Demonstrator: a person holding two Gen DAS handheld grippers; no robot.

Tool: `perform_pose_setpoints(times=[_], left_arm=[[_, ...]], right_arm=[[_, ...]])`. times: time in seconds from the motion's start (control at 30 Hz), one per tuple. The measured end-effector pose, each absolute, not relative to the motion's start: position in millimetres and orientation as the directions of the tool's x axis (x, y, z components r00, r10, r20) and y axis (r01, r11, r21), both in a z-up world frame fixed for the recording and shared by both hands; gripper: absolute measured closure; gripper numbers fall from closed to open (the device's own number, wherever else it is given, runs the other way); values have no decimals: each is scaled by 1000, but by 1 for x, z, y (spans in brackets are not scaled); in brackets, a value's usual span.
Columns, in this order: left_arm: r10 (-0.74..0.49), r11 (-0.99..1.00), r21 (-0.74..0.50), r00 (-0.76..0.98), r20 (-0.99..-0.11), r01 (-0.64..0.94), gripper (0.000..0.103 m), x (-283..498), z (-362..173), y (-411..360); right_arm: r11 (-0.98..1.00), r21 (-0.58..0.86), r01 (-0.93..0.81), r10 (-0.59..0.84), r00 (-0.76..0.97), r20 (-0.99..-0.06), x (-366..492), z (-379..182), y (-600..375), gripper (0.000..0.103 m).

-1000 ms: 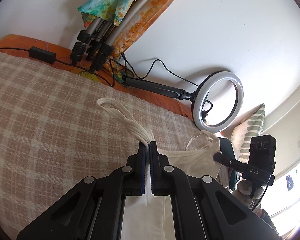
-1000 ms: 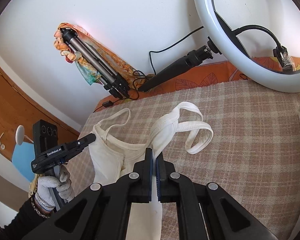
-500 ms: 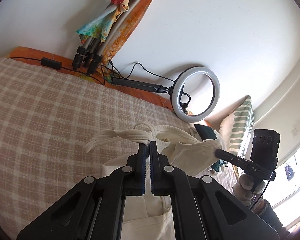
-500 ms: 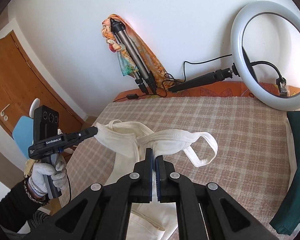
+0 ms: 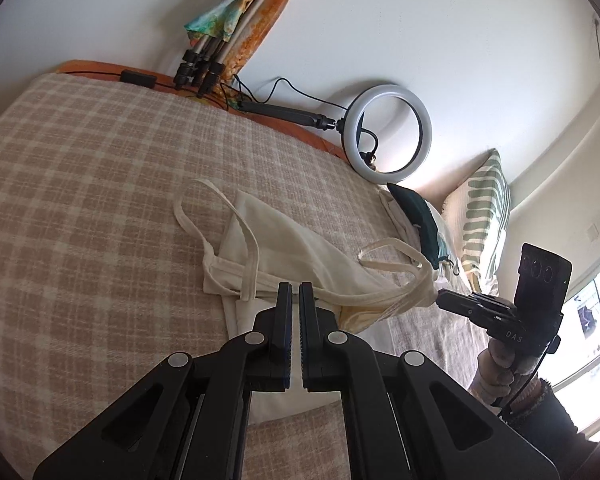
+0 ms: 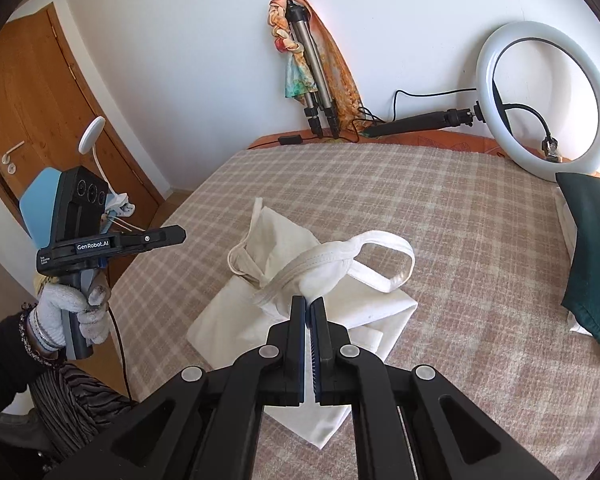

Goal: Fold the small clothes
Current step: 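Fold the held straps over the folded camisole with both grippers, then release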

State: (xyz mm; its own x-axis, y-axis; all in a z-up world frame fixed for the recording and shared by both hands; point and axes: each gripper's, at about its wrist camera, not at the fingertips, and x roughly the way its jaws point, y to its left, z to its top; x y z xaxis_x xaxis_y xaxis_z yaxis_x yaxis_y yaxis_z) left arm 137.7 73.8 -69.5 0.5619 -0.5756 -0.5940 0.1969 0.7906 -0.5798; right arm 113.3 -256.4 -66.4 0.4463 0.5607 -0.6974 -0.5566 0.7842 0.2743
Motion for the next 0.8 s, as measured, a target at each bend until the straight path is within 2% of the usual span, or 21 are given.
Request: perform_pose_setpoints(times=[0.1, 0.2, 0.27, 0.3, 0.33, 0.37, 0.43, 0.53, 0.8], left_arm=[[-573, 788, -596, 539, -618, 155, 100, 139, -81, 83], [-551, 787, -608, 558, -620, 101, 93, 147, -88, 95], [-535, 793, -606, 554, -638, 68, 83, 155, -93, 97], [-537, 790, -610, 551, -639, 62, 73, 159, -95, 96], [-533, 791, -609, 552, -641, 56, 64, 162, -97, 95], [-524, 796, -602, 557, -644, 52, 63, 165, -97, 92], [-518, 807, -587, 555, -651, 64, 62, 173, -97, 82], [-469, 845, -534, 538, -700, 42, 54, 190, -100, 71], [-483, 775, -625, 548, -683, -97, 54, 221, -128, 87]], right_arm=[[798, 239, -554, 529, 454, -716, 98, -77, -259, 103], [811, 221, -542, 505, 457, -732, 91, -87, -263, 103], [810, 226, -540, 505, 449, -737, 88, -92, -264, 99], [812, 223, -539, 501, 449, -740, 85, -93, -264, 96], [816, 219, -535, 496, 453, -741, 84, -94, -264, 88], [819, 224, -528, 497, 458, -737, 82, -95, -264, 67], [822, 246, -514, 510, 470, -721, 82, -94, -264, 54], [819, 279, -500, 529, 474, -704, 91, -93, -261, 53], [816, 351, -458, 560, 478, -677, 122, -96, -254, 53]])
